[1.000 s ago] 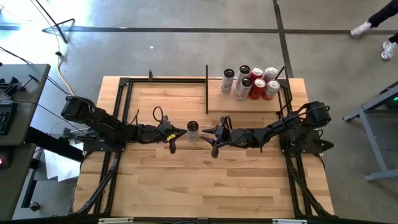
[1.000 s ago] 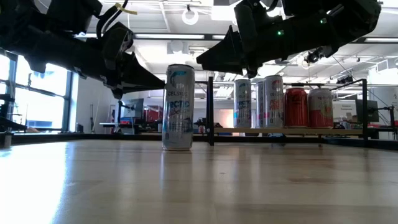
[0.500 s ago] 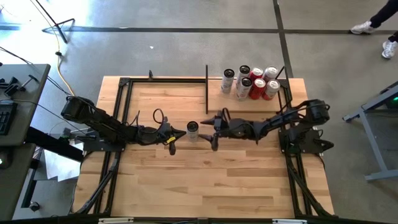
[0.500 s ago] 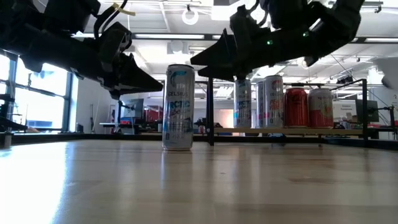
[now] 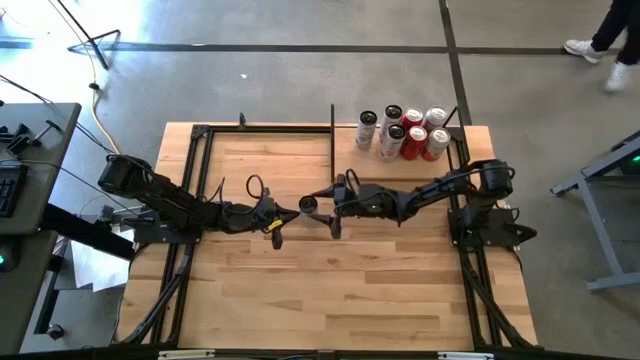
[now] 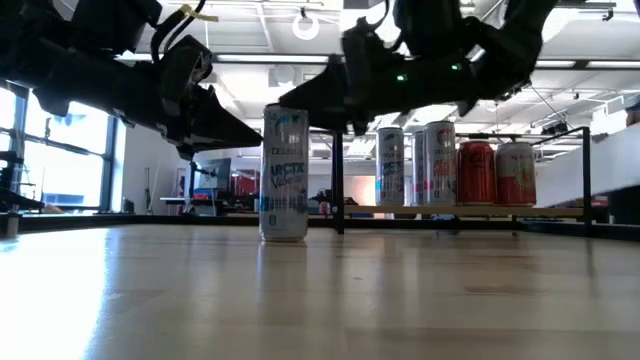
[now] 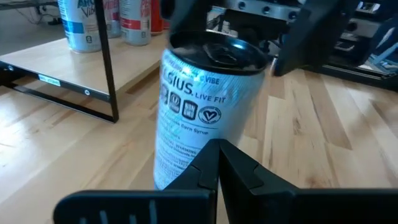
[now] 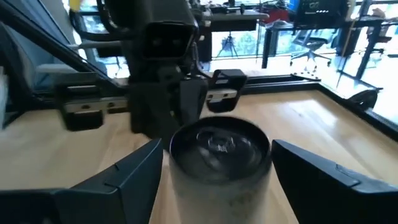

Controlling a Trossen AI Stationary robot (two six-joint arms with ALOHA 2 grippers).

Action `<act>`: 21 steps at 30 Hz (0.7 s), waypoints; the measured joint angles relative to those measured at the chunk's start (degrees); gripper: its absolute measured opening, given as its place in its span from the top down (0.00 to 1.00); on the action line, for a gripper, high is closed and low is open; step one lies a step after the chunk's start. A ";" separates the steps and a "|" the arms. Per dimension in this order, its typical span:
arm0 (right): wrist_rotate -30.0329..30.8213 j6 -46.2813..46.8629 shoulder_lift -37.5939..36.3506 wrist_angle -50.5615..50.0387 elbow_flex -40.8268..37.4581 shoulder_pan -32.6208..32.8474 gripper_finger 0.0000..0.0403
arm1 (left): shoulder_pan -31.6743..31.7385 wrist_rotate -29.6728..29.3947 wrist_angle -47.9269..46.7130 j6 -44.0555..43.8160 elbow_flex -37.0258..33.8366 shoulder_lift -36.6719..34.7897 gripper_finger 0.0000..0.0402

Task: Place canned beverage on shelf
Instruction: Put the arctic vibe soda can on the shelf aligned with the other arctic soda can

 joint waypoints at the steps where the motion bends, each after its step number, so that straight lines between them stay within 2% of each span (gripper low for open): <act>1: 0.07 -0.52 0.53 -0.89 1.14 -0.08 0.29 | 0.01 0.09 0.00 0.00 0.00 0.00 1.00; 8: 0.24 -2.24 3.61 -6.21 6.84 -0.77 0.29 | -0.10 -0.01 -0.04 0.00 0.00 0.00 1.00; 21: 0.32 -2.65 3.63 -8.81 7.46 -0.48 0.37 | -0.15 0.76 -0.04 0.00 0.02 0.00 1.00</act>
